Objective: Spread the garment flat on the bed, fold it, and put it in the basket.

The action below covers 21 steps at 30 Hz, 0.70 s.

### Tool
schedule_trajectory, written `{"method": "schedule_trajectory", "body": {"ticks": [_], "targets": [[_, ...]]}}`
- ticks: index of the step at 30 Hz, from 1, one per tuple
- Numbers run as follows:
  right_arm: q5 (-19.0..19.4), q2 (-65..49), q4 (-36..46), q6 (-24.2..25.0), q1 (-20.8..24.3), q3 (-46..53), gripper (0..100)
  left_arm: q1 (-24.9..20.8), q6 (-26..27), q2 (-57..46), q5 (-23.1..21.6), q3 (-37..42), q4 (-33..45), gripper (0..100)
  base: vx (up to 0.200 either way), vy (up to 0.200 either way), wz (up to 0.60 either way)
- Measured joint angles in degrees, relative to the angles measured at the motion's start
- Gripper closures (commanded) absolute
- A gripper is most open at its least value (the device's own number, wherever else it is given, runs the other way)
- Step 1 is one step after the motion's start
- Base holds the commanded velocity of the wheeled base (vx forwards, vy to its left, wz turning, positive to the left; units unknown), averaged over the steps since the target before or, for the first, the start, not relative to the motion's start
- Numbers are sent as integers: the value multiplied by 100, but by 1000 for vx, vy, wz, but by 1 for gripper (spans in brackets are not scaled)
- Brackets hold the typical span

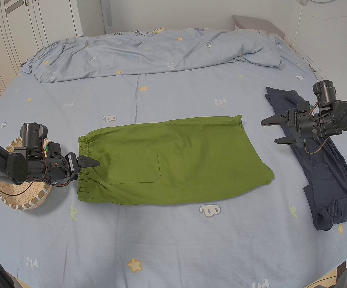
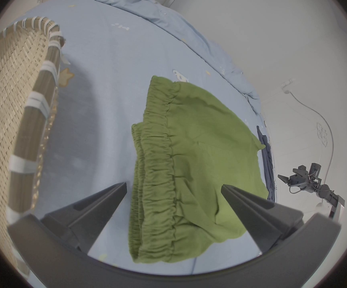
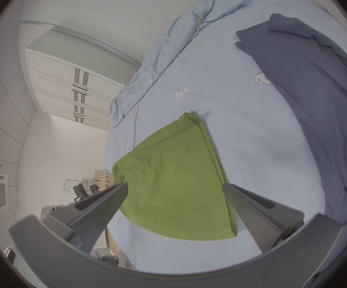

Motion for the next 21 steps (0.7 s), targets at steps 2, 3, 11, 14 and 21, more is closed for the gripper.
{"method": "schedule_trajectory", "body": {"ticks": [2, 3, 11, 14, 21], "targets": [[0, 0, 0, 0, 15, 6, 0, -16, 1, 116, 9, -35, -213, 0, 0, 0, 0], [0, 0, 0, 0, 20, 9, 0, -28, -5, 177, 9, -66, -295, 0, 0, 0, 0], [-11, 11, 0, 0, 63, 9, 0, -101, -246, 477, -38, -366, -339, 0, 0, 0, 0], [-15, 26, 0, 0, 74, 9, 0, -111, -273, 560, -35, -457, -341, 0, 0, 0, 0], [-17, 59, -2, 0, 78, 9, 0, -99, -308, 728, -49, -623, -344, 100, 0, 0, 0]]}}
